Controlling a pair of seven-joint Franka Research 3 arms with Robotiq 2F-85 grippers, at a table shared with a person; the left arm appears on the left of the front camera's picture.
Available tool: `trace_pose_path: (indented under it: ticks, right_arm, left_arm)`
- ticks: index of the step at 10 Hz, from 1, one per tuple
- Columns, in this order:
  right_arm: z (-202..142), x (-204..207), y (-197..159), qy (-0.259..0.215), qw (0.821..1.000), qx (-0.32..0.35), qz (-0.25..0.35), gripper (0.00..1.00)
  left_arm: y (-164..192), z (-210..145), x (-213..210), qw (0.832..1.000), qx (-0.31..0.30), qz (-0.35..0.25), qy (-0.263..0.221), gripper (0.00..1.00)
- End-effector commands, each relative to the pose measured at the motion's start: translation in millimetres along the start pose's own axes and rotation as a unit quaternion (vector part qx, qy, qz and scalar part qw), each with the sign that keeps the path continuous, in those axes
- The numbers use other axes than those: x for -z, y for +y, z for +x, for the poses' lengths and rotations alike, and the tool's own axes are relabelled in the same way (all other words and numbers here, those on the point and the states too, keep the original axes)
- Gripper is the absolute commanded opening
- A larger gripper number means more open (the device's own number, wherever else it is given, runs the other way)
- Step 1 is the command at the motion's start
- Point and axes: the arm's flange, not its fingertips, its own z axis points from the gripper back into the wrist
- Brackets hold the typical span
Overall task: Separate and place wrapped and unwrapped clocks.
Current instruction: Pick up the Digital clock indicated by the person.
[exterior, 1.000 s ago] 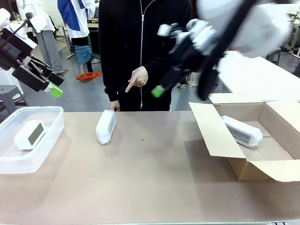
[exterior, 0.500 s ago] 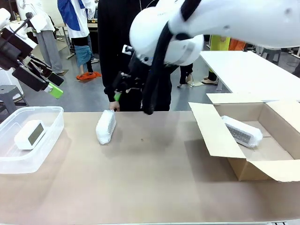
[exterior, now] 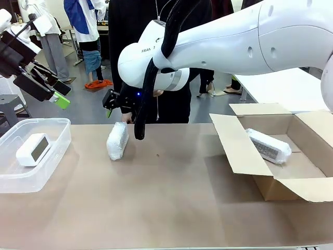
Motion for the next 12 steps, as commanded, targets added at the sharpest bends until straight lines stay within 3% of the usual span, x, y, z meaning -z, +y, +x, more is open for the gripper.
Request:
trace_pose_path:
  ticks: [1, 2, 3, 8, 12]
  right_arm:
    - [-9.6, -4.7, -3.8, 0.021, 1.000, -0.002, 0.003, 1.00]
    - [0.0, 0.0, 0.0, 0.000, 1.000, 0.000, 0.000, 1.00]
    - [12.8, 11.3, 9.1, -0.002, 0.998, 0.059, 0.038, 1.00]
    - [31.2, 73.9, 29.1, 0.024, 0.990, 0.127, -0.053, 1.00]
    - [43.9, 100.4, 28.3, 0.038, 0.983, 0.133, -0.125, 1.00]
  left_arm:
    - [-0.3, 1.5, -1.5, 1.000, -0.005, -0.004, -0.004, 1.00]
    - [-0.3, 1.5, -1.5, 1.000, -0.005, -0.004, -0.004, 1.00]
    - [-0.3, 1.5, -1.5, 1.000, -0.005, -0.004, -0.004, 1.00]
    - [-0.3, 1.5, -1.5, 1.000, -0.005, -0.004, -0.004, 1.00]
    - [-0.3, 1.5, -1.5, 1.000, -0.005, -0.004, -0.004, 1.00]
